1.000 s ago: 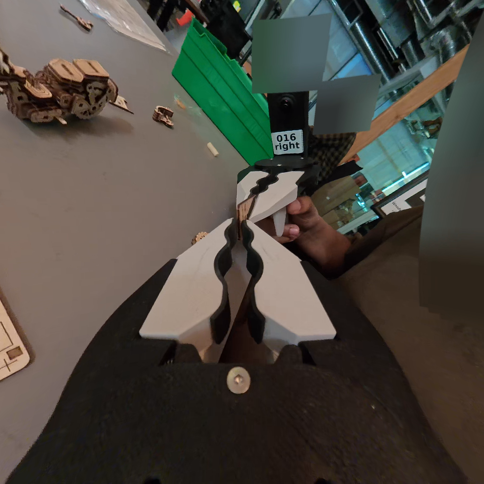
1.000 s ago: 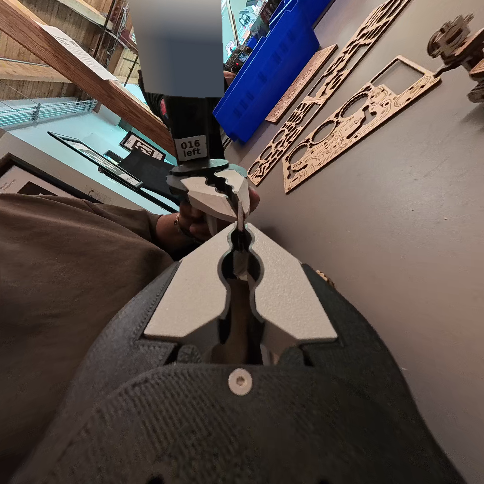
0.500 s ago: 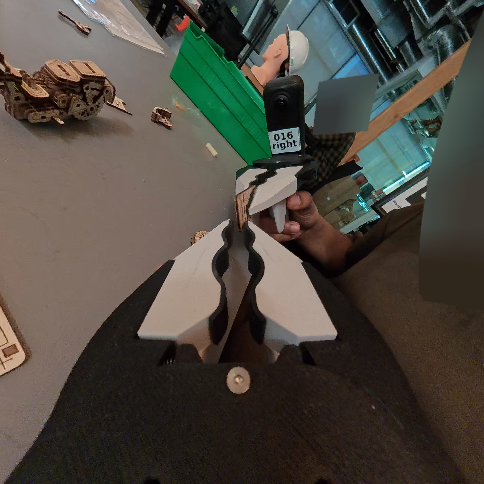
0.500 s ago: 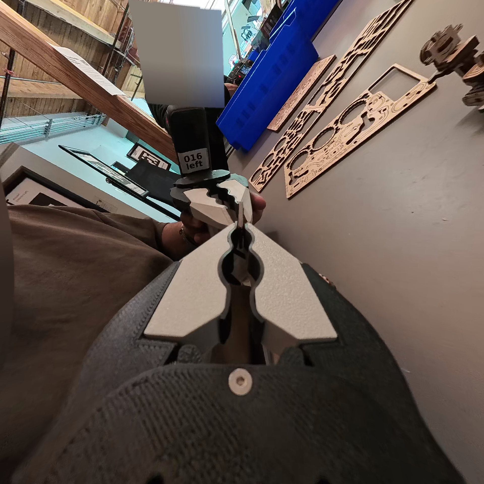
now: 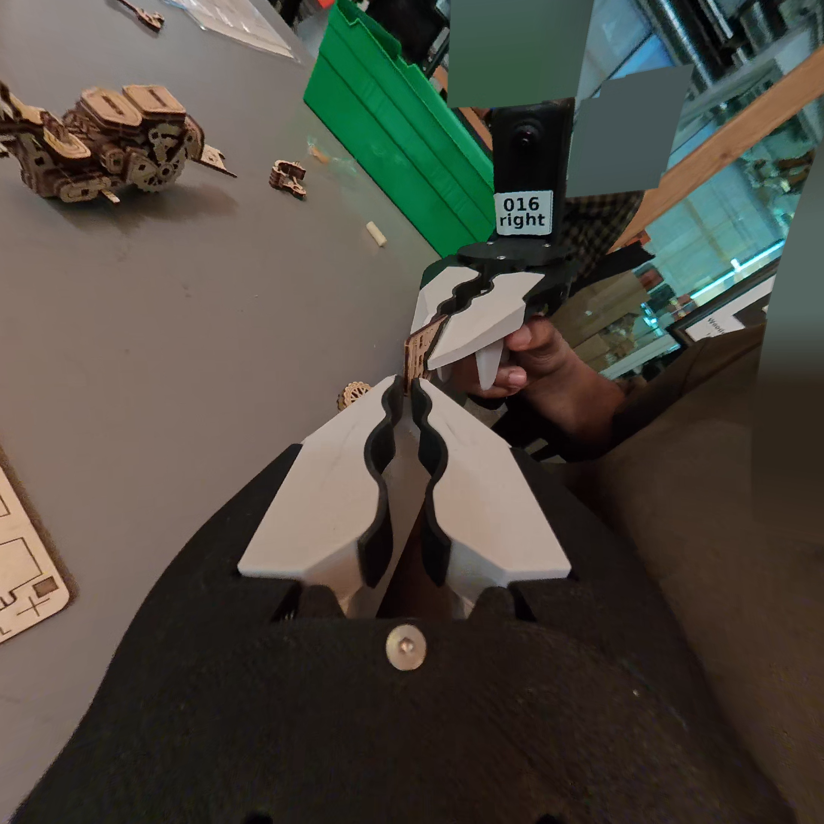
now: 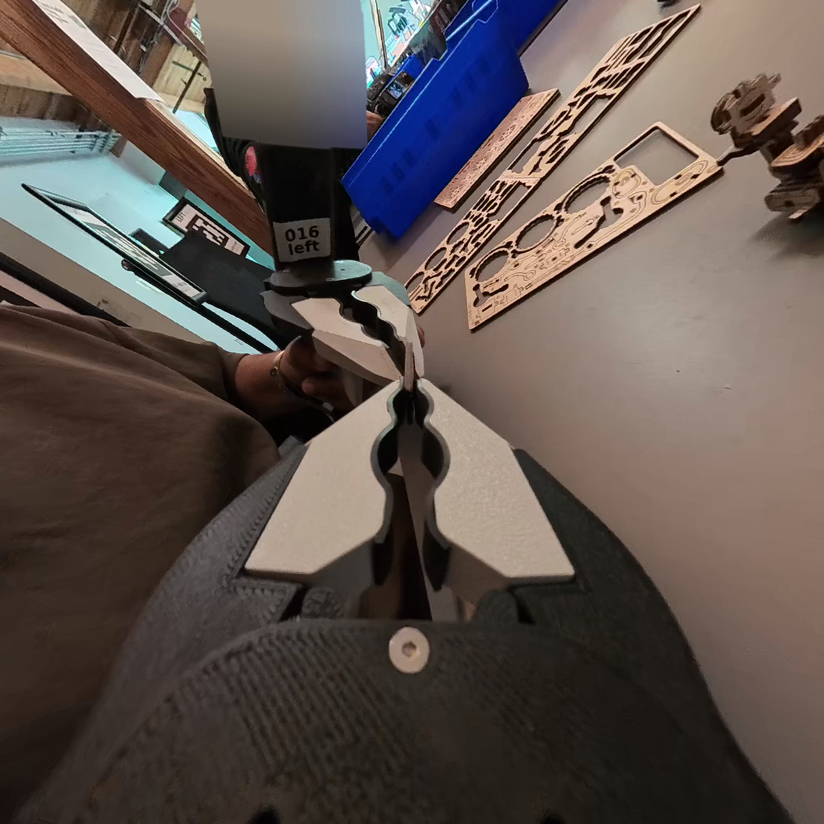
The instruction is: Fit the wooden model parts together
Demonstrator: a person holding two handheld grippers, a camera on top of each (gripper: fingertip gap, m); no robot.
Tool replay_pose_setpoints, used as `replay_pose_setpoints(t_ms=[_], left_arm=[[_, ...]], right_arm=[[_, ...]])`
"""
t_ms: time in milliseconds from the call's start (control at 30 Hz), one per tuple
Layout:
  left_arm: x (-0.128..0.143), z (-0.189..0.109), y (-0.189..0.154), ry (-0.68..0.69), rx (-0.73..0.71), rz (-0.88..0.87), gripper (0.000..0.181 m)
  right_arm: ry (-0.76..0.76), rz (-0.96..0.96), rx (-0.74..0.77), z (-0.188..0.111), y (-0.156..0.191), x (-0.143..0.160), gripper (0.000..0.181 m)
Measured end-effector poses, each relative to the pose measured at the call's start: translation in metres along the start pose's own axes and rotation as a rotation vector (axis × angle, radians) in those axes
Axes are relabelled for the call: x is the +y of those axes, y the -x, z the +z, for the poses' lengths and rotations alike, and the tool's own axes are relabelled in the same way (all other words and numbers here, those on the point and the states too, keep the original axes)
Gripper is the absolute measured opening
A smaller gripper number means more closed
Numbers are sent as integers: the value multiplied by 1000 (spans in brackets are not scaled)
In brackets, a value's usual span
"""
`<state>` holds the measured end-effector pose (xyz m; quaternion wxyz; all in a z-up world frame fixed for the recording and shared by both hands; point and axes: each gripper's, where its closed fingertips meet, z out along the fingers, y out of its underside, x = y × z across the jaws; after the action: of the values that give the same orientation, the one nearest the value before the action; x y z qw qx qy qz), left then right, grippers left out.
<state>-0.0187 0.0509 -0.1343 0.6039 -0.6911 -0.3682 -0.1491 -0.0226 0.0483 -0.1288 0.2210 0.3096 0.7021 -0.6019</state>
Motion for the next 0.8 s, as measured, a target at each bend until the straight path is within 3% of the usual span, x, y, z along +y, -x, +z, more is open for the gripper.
replay_pose_setpoints(t_ms=[300,800], left_arm=[[-4,-2,4,-41,-75,131,2],[-11,-4,14,-92,-152,109,5]], right_arm=[[-12,-10,51,1,-4,-2,0],[-47,-78,211,4,-10,-6,0]])
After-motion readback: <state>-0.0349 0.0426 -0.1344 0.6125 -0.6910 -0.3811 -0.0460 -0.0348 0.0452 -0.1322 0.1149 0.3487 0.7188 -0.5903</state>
